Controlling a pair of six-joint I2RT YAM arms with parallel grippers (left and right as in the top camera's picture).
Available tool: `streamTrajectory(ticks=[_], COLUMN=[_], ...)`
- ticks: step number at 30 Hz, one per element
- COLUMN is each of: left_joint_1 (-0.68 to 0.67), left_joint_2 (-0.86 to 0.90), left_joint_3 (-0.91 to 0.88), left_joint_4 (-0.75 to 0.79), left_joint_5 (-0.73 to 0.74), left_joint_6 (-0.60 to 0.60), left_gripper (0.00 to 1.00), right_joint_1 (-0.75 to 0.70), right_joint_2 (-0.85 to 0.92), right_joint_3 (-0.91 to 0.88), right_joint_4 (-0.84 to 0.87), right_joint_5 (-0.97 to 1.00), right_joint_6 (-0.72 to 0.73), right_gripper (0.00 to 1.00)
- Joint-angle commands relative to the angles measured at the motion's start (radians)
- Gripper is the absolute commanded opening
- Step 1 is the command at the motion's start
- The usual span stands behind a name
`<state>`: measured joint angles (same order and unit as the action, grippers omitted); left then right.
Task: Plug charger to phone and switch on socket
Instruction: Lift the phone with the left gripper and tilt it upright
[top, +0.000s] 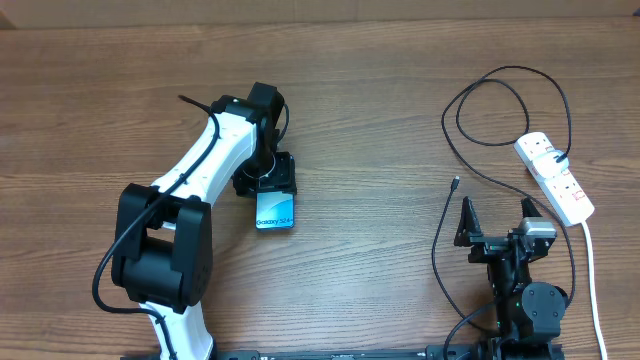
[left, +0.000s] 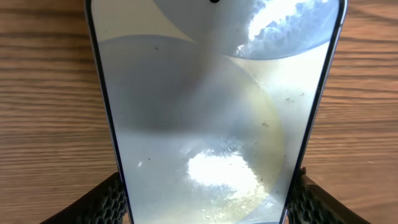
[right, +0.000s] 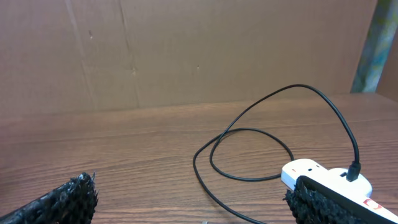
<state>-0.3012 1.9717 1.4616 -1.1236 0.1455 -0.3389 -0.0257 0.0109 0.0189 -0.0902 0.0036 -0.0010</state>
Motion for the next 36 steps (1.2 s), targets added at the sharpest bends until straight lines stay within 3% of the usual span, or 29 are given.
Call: streamTrajectory(ticks=[1, 19, 27, 36], left_joint_1=[0.002, 0.013, 0.024, 0.034], left_joint_2=[-0.003, -0.003, -0.003, -0.003], left_joint_3=[0.074, 0.148, 0.148, 0.148], left_joint_4=[-0.039, -0.093, -0.102, -0.129], left_joint_5=[0.163, 0.713, 0.758, 0.798], left_joint_6=[-0.011, -0.096, -0.209, -0.216], left_gripper=[0.50, 0.48, 0.49, 0.47], right_joint_1=[-0.002, -0.002, -0.002, -0.002], right_joint_2=[-0.008, -0.008, -0.008, -0.008], right_joint_3=[-0.011, -0.011, -0.011, -0.011], right_joint_4=[0.006, 0.006, 0.006, 0.006], right_joint_5=[-0.005, -0.005, -0.005, -0.005], right_joint_6=[-0.007, -0.007, -0.008, -0.007], right_gripper=[1.00, 1.00, 1.00, 1.00])
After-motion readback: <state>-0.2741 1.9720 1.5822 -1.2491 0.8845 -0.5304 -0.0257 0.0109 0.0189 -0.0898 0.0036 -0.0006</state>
